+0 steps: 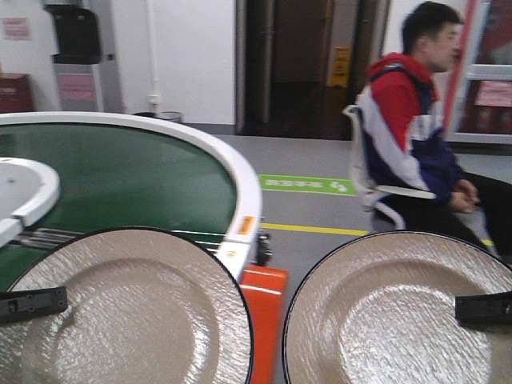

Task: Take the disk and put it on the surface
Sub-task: 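Hold both plates raised while the base drives to the steel table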

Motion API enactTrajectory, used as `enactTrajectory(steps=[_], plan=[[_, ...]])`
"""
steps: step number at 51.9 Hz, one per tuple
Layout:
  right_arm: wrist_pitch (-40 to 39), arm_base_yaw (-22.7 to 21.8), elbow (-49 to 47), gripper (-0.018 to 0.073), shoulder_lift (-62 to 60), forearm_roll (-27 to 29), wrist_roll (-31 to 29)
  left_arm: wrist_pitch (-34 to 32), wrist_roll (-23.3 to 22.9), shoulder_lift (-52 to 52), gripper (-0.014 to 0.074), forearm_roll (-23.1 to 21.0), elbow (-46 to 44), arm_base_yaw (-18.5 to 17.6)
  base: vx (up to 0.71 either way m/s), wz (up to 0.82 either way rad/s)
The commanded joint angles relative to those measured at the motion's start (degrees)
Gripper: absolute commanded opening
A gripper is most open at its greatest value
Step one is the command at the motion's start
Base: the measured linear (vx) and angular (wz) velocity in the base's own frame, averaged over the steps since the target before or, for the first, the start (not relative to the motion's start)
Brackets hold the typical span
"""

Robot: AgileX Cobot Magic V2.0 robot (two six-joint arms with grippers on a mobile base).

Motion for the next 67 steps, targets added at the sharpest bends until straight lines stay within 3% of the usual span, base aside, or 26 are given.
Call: enactTrajectory(steps=[1,42,67], plan=[[-0.9,0.01,-1.61,-0.0009,-1.29,6.69,0.16,1.61,-1.03,-1.35,-0.0005,-8.28,-1.72,-0.21,-0.13,-0.56],[-0.9,0.01,-1.61,-0.0009,-1.34,6.69,0.22,1.61,-1.03,-1.35,-0.0005,-8.28,-1.72,-0.21,-0.06,-0.55],[-0.85,0.01,-1.61,-0.0009,-1.34,6.69,0.22,1.61,-1.03,-1.35,-0.0005,-8.28,-1.72,-0.21,0.09,-0.28]])
